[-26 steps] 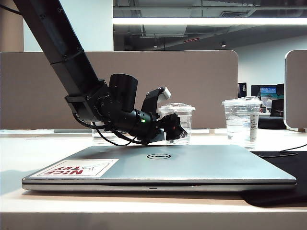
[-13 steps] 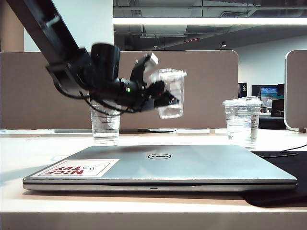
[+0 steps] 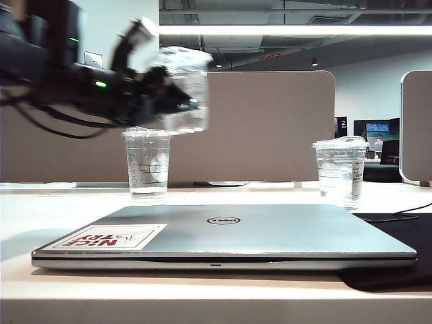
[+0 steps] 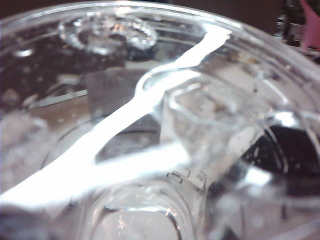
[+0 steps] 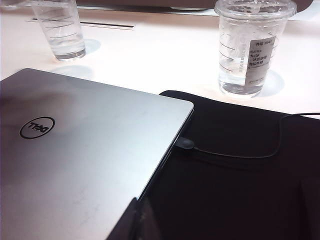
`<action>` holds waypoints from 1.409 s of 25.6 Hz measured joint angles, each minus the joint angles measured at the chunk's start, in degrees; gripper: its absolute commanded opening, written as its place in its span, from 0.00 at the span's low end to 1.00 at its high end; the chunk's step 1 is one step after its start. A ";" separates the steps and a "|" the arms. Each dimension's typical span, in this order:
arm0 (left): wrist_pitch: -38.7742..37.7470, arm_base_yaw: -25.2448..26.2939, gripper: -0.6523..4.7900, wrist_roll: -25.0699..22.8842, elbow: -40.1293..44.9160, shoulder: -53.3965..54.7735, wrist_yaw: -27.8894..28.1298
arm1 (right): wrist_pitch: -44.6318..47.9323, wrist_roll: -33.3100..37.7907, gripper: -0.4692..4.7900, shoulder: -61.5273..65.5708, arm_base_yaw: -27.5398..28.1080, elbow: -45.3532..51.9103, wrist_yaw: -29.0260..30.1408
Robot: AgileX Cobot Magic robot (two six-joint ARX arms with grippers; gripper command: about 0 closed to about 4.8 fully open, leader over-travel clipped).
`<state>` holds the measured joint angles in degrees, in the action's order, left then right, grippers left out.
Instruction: Pick up the coffee cup on the middle and place it on the left side of the laptop.
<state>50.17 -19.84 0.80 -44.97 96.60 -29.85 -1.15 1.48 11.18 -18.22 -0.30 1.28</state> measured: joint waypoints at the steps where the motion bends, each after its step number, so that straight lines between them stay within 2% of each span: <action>1: -0.02 1.57 0.67 -0.09 3.74 -3.76 1.79 | -0.07 0.00 0.08 0.00 -0.02 0.00 0.00; 4: 0.22 4.22 0.67 -0.09 10.67 -10.27 6.16 | -0.09 0.00 0.08 -0.37 -0.02 0.00 0.00; 6: 0.85 5.03 0.67 -0.11 17.77 -14.86 11.28 | -0.04 0.00 0.08 -0.70 0.00 0.00 0.02; 10: 5.77 4.96 0.67 -0.13 25.11 -15.65 20.24 | -0.04 0.00 0.08 -0.70 -0.02 0.00 0.00; 11: 6.03 4.98 0.67 -0.15 27.34 -15.65 25.18 | -0.04 0.00 0.08 -0.70 0.00 0.00 0.00; 13: 7.32 5.88 0.67 -0.66 29.46 -15.39 28.30 | -0.07 0.00 0.08 -0.70 0.00 0.00 0.00; 18: 9.16 8.94 0.67 -0.42 29.75 -8.48 22.91 | -0.07 0.00 0.08 -0.70 -0.66 0.00 -0.15; 21: 14.14 9.09 0.67 1.42 29.75 -4.09 19.41 | -0.04 -0.02 0.08 -0.68 -4.92 0.00 -0.15; 26: 15.61 9.18 0.67 1.81 29.75 0.63 20.20 | -0.04 0.00 0.08 -0.28 -10.25 0.00 -0.07; 32: 21.33 9.18 0.67 1.62 29.40 6.43 20.17 | -0.07 0.00 0.08 0.42 -10.58 0.00 -0.09; 35: 21.62 9.18 0.77 1.62 29.40 6.62 20.20 | -0.07 0.00 0.08 0.48 -10.58 0.00 -0.09; 36: 21.59 9.18 0.77 1.62 29.42 6.62 20.20 | -0.07 0.00 0.08 0.48 -10.58 0.00 -0.09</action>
<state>71.77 -10.66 2.42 -15.55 103.22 -9.65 -1.21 1.48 11.66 -28.80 -0.30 1.19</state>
